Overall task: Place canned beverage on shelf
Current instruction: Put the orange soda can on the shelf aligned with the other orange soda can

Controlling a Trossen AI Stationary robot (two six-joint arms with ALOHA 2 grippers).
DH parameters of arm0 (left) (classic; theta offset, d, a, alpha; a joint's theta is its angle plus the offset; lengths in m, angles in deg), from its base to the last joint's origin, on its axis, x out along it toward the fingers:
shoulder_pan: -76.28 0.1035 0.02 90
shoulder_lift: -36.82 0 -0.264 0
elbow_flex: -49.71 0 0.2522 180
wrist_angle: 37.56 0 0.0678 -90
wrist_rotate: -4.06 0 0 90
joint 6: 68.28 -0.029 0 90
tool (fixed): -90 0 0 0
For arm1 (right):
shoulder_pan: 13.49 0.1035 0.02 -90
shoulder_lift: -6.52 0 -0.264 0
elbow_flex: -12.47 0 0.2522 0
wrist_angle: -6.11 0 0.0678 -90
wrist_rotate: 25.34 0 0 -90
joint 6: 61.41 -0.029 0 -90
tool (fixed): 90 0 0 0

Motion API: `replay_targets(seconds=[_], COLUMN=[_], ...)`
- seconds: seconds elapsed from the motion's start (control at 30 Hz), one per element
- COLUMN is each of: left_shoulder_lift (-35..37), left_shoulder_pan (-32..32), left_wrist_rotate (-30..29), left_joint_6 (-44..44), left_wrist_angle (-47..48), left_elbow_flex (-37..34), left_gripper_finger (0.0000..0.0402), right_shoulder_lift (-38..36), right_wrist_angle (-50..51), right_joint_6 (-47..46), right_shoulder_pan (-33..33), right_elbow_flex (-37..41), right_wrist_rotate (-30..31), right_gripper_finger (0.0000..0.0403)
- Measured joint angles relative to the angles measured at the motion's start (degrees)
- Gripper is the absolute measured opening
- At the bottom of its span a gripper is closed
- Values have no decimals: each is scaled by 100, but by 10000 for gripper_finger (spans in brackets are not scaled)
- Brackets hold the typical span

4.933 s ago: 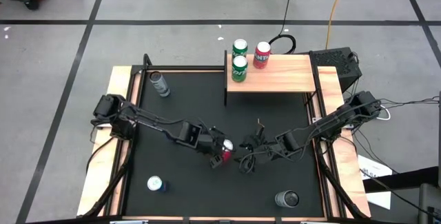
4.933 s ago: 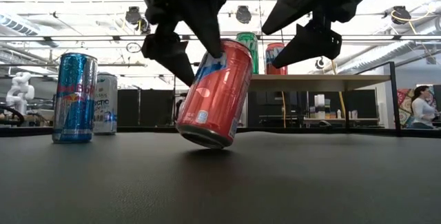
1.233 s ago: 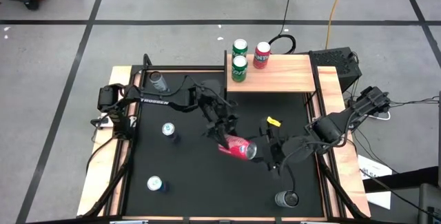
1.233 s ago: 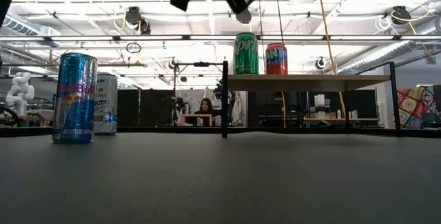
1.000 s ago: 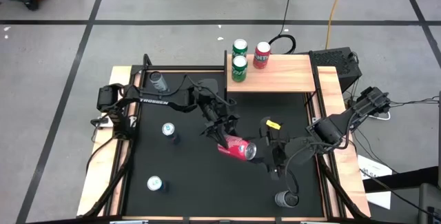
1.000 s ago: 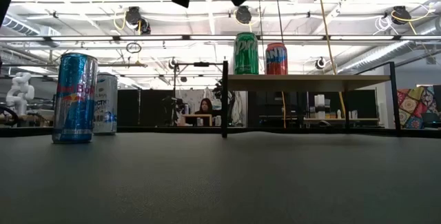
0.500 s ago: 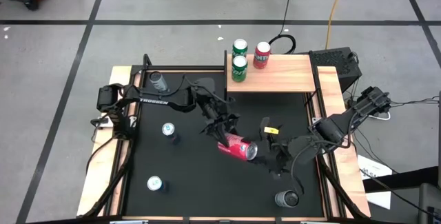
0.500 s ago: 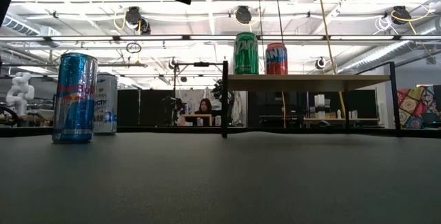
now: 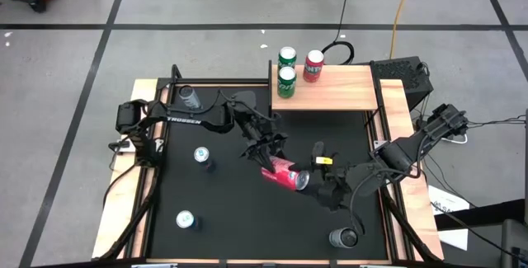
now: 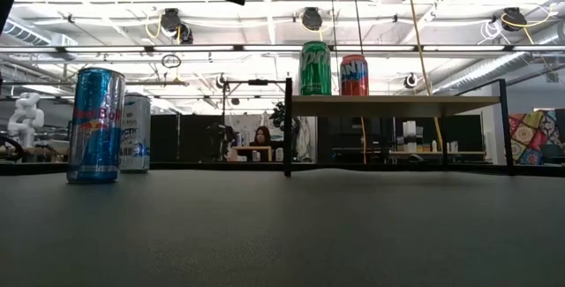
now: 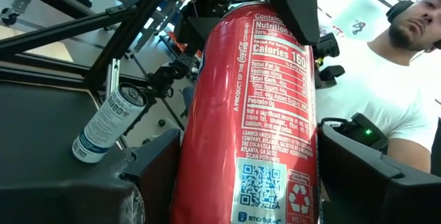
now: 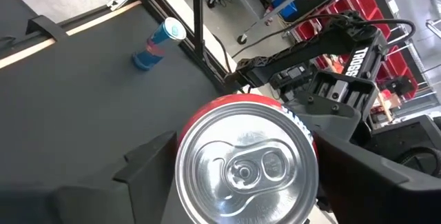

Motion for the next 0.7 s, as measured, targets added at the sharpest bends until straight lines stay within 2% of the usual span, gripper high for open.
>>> replay_targets(seconds=[0.13, 0.4, 0.53, 0.7], left_shoulder_lift=[0, -13, -17, -17], left_shoulder_pan=[0, 44, 39, 42], left_wrist_rotate=[-37, -372, -405, -342], left_joint_6=[-2, 291, 319, 310], left_wrist_angle=[0, -370, -476, -470], left_elbow_flex=[0, 11, 11, 11], left_gripper_finger=[283, 283, 283, 283], right_shoulder_lift=[0, 17, 14, -7], right_wrist_angle=[44, -72, -119, -87], right_joint_6=[-7, 58, 42, 34], right_shoulder_pan=[-75, -125, -117, -100], right_elbow_flex=[0, 2, 1, 1], right_wrist_rotate=[-12, 217, 456, 453], right_gripper_finger=[298, 357, 349, 323])
